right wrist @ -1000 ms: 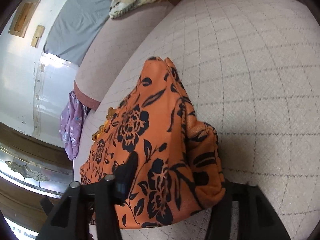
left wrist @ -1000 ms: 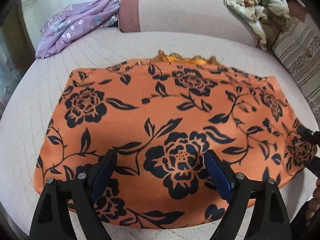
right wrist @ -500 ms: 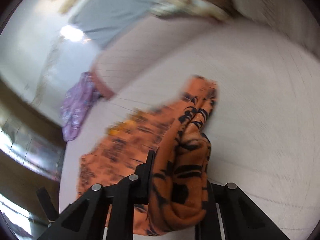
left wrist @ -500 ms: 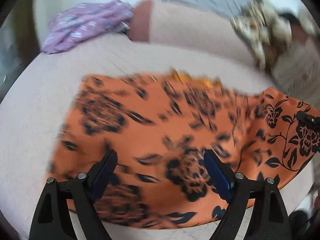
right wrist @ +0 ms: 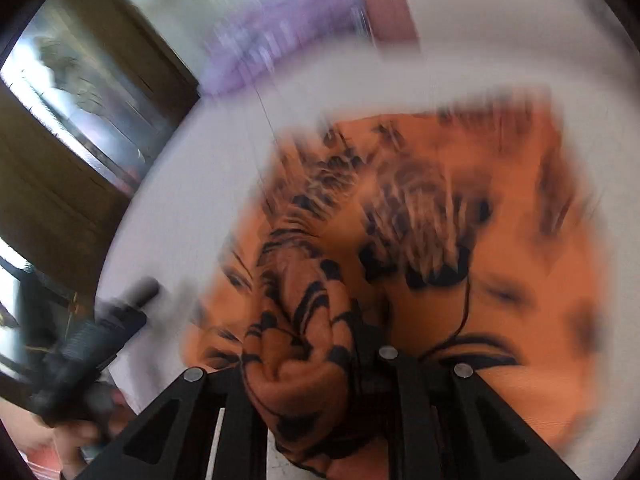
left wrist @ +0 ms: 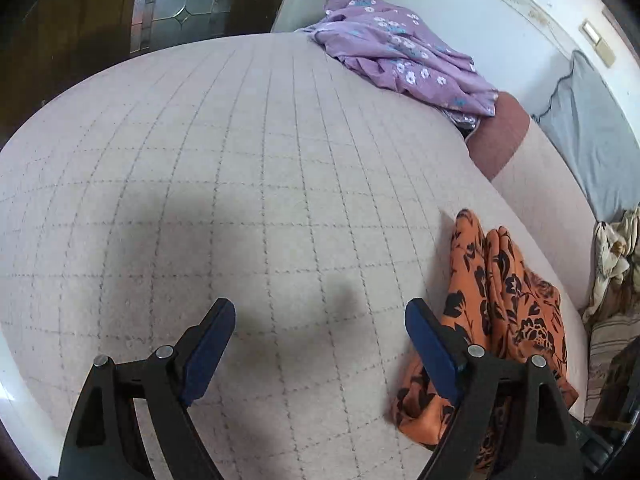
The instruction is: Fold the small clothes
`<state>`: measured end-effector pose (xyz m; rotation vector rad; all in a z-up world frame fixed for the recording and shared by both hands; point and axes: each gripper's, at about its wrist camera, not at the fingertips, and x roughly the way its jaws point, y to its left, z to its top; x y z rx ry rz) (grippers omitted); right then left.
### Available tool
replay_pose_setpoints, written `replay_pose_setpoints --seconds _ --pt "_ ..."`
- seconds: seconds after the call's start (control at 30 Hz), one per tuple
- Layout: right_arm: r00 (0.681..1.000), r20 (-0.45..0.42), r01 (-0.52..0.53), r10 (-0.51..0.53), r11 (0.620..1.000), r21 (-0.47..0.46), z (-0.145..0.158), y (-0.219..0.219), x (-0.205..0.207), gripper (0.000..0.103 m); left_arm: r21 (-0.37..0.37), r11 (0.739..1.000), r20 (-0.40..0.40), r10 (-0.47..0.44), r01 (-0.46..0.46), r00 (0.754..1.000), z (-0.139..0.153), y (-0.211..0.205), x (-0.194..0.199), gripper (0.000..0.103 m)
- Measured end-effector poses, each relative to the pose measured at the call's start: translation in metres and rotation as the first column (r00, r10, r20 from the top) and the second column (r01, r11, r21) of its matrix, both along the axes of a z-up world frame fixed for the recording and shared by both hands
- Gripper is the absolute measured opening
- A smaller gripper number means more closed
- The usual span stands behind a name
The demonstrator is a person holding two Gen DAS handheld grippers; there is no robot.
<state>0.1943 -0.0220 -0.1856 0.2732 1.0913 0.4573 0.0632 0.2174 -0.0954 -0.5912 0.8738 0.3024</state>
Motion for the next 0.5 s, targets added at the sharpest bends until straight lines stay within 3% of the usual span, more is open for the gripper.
replay_pose_setpoints --seconds 0.17,0.27,0.33,0.4,0.5 --pt "0.995 0.093 0.021 -0.025 0.999 0.044 0.055 0.001 0.007 0.015 -0.024 1.000 0.053 -0.018 0.019 0.998 0.007 -0.001 -0.002 0.087" --pt "0.980 0.179 0.061 -0.086 0.988 0.143 0.105 -0.003 0.009 0.015 -0.030 0.999 0.073 -0.022 0.024 0.997 0.012 -0.002 -0.004 0.087" --pt "0.975 0.208 0.044 -0.079 0.985 0.165 0.119 0.007 0.005 0.015 -0.033 0.999 0.086 -0.011 0.013 0.996 0.017 0.002 -0.010 0.087" --pt "0.979 0.200 0.003 -0.031 0.990 0.140 0.109 0.035 0.000 0.015 -0.050 0.999 0.088 0.018 -0.014 0.996 0.017 0.010 -0.014 0.087" --pt "0.996 0.074 -0.045 0.047 0.999 -0.020 0.043 0.075 -0.001 0.015 -0.070 0.997 0.072 0.038 -0.033 0.997 0.013 0.016 -0.013 0.087"
